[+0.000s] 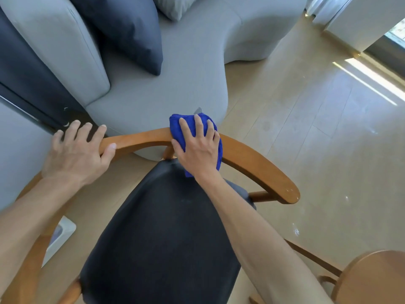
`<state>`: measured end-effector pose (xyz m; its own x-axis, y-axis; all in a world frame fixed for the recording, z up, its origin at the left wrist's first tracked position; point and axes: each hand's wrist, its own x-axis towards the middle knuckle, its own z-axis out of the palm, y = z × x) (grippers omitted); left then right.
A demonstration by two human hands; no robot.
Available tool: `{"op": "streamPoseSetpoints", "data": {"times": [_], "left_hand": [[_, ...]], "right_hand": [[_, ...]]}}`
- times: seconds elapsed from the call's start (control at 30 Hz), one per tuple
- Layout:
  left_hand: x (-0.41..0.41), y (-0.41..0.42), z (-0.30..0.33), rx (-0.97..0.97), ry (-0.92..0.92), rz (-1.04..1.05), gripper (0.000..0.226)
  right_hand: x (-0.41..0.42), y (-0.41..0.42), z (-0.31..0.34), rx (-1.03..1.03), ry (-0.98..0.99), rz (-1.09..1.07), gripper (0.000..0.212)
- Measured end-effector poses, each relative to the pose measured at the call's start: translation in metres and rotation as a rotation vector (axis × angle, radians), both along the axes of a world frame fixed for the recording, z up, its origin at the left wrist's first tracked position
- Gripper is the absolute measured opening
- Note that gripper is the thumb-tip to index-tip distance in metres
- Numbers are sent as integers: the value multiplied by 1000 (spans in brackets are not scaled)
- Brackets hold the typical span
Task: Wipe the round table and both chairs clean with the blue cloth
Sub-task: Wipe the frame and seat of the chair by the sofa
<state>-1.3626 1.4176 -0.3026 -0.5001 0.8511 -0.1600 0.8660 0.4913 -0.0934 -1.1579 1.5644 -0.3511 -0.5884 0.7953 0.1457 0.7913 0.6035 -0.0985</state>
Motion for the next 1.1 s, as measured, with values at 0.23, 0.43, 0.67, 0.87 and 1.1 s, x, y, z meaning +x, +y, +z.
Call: {"op": "streamPoseSetpoints", "data": {"times": [0.23, 0.43, 0.67, 0.87, 1.1], "left_hand": [[-8, -1, -8, -21, -36, 45, 67], [-6, 1, -6, -61, -51, 62, 65], [2, 0, 2, -41, -25, 42, 65], [0, 0, 1, -51, -27, 29, 65], [-3, -1, -3, -37, -71, 57, 61]], "right_hand": [[155, 5, 10, 76, -53, -177, 52], [272, -28, 12, 2, 89, -399, 48], [247, -7, 26, -35, 365, -666, 46], [106, 21, 14, 82, 102, -394, 36], [-89, -30, 8, 13, 106, 189, 35]]}}
